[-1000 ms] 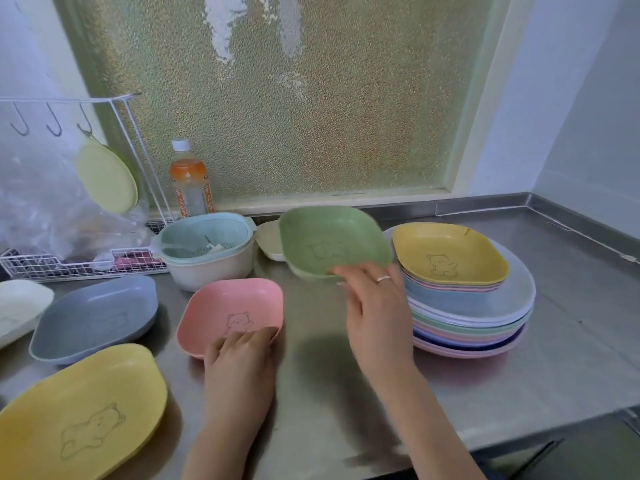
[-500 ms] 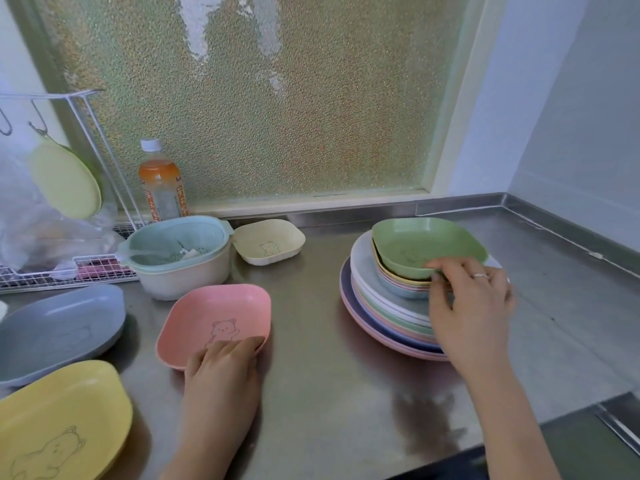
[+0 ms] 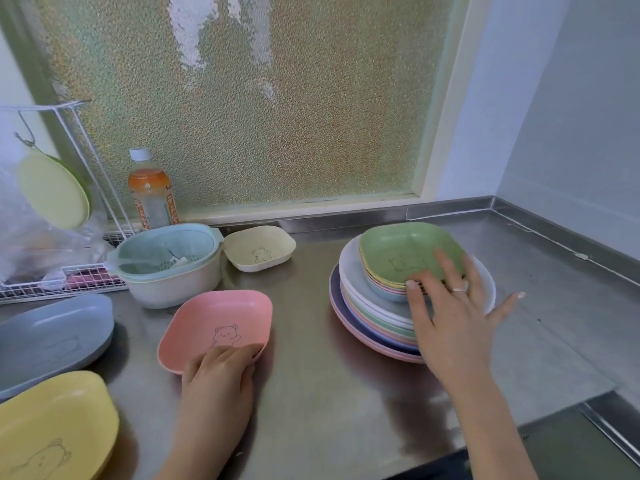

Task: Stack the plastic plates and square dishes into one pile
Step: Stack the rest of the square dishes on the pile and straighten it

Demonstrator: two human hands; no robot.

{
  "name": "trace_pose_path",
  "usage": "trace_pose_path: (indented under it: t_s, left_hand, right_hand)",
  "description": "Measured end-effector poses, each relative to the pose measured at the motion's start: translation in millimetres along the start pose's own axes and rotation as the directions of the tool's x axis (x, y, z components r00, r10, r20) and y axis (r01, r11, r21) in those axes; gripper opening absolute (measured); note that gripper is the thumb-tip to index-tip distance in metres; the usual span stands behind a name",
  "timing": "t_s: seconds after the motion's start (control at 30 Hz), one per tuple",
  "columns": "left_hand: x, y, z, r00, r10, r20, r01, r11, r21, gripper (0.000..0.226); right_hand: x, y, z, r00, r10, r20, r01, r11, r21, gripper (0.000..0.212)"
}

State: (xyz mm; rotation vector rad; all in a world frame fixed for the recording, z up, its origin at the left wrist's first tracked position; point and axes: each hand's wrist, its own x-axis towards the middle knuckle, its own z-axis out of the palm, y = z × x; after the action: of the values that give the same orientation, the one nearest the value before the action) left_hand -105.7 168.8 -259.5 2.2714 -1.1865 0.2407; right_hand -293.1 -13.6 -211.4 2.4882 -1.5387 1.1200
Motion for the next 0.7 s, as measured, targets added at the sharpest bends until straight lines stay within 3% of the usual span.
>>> trace_pose_path:
  t_s: [0.17, 0.27, 0.4, 0.47, 0.53, 0.7]
  left_hand:
    - [4, 11, -2, 0.990, 0.085, -0.116, -0.094, 0.993, -0.073, 0.036]
    - [8, 32, -2, 0.970, 0.150, -0.193, -0.180, 0.972, -0.151, 0.042]
    - [20, 74, -10, 0.883, 0.313, -0.349, -0.394, 0.899, -0.192, 0.033]
    - [31, 90, -14, 0.838, 0.405, -0.366, -0.485, 0.860, -0.160, 0.033]
    - [41, 103, -15, 0.813, 0.468, -0.346, -0.539, 0.830, -0.144, 0.039]
    - [65, 134, -8, 0.743, 0.605, -0.286, -0.663, 0.724, -0.192, 0.045]
  right_hand:
    - [-2, -2, -1, 0.999, -0.001, 0.035, -0.002, 0.995, 0.095, 0.021]
    - [-6, -5, -5, 0.999, -0.023, -0.042, 0.031, 0.974, 0.223, 0.019]
    - [-6, -11, -12, 0.951, -0.301, -0.068, 0.303, 0.874, 0.379, 0.048]
    - [-4, -14, -14, 0.921, -0.385, -0.058, 0.363, 0.796, 0.484, 0.056]
    - [-1, -12, -17, 0.927, -0.365, -0.084, 0.348, 0.758, 0.552, 0.056]
    - [10, 11, -26, 0.954, -0.188, -0.234, 0.285, 0.809, 0.514, 0.024]
